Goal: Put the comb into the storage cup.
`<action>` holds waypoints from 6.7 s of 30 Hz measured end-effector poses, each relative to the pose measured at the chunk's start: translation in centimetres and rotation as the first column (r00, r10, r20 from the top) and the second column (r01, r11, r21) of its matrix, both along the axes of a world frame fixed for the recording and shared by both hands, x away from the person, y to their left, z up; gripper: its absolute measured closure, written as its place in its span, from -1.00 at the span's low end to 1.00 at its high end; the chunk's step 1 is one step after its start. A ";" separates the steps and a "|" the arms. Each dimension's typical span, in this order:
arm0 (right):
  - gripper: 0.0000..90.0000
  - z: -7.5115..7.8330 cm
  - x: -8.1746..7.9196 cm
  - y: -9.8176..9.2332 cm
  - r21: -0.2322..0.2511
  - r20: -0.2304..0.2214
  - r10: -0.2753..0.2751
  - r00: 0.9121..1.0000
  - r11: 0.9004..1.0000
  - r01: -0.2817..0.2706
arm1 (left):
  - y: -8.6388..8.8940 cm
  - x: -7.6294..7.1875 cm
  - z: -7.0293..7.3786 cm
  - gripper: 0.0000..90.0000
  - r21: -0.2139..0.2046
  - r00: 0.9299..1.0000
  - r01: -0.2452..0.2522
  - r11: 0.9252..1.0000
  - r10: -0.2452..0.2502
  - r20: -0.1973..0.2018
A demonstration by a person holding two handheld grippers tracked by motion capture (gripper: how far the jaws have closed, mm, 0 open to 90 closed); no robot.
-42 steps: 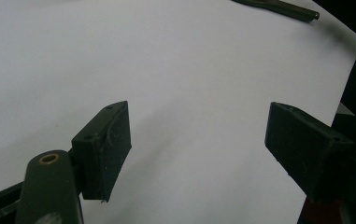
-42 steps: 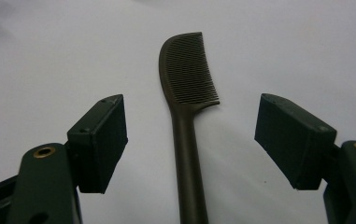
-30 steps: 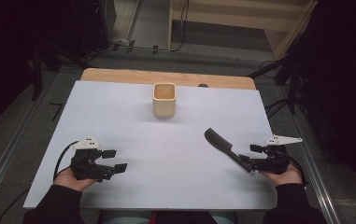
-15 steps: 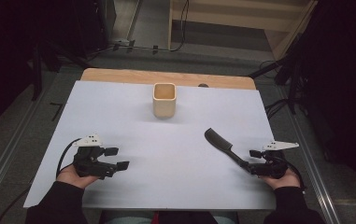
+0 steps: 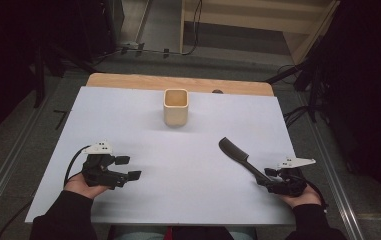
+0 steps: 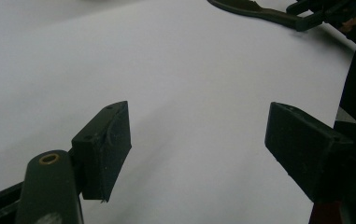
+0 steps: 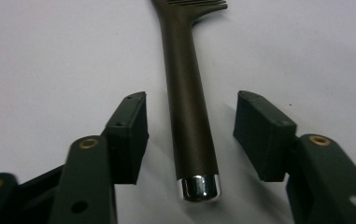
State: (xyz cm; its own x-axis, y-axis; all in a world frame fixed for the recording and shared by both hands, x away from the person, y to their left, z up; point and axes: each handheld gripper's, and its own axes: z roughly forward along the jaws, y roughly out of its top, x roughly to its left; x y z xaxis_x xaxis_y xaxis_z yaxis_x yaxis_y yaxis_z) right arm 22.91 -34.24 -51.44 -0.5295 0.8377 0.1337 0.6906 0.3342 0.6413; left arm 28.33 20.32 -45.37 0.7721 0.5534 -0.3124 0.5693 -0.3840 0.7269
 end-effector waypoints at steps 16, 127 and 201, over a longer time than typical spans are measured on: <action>0.55 -0.2 -0.2 -0.2 0.009 0.009 0.000 1.000 1.000 0.000 | -0.2 0.1 0.0 -0.48 0.004 1.000 0.007 1.000 -0.007 0.000; 0.56 7.1 1.2 14.2 0.175 0.247 -0.413 0.877 0.909 0.379 | -12.2 6.7 4.6 -0.45 -0.060 0.992 0.003 0.998 -0.010 -0.128; 0.56 4.8 -0.6 17.1 0.344 0.423 -0.521 0.741 0.849 0.400 | -24.2 8.5 3.6 -0.19 -0.047 0.981 -0.069 0.996 0.060 -0.187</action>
